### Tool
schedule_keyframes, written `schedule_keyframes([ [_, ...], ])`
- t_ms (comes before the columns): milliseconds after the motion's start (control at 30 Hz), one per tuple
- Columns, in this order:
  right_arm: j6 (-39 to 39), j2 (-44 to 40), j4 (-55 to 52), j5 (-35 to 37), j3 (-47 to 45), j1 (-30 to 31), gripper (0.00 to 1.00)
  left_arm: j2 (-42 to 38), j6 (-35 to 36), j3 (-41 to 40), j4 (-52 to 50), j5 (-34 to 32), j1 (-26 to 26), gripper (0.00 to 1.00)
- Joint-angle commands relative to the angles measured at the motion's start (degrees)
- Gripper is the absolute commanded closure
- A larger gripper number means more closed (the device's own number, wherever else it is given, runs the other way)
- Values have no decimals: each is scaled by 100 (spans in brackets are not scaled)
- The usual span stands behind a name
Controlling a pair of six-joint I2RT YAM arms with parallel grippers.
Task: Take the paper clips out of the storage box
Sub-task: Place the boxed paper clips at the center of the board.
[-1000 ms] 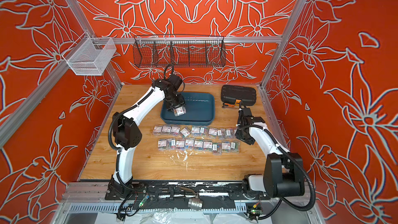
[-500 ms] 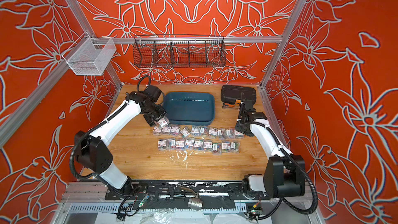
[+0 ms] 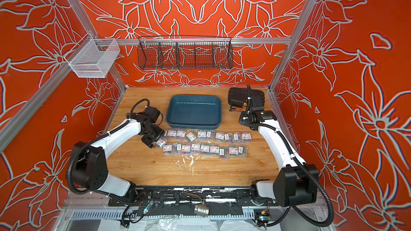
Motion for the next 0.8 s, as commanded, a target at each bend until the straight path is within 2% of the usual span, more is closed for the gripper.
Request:
schedule_keyframes([
  [0, -155, 15, -125, -101, 140, 47, 52, -288, -332, -265, 148, -328, 195, 47],
  [100, -183, -38, -130, -130, 108, 81, 51, -381, -454, -431, 145, -518, 229, 47],
  [533, -271, 24, -49, -392, 132, 118, 51, -154, -1312, -914, 430, -587, 221, 48],
  [767, -410, 111, -91, -460, 118, 142, 51, -76, -1602, -1019, 698, -523, 101, 44],
])
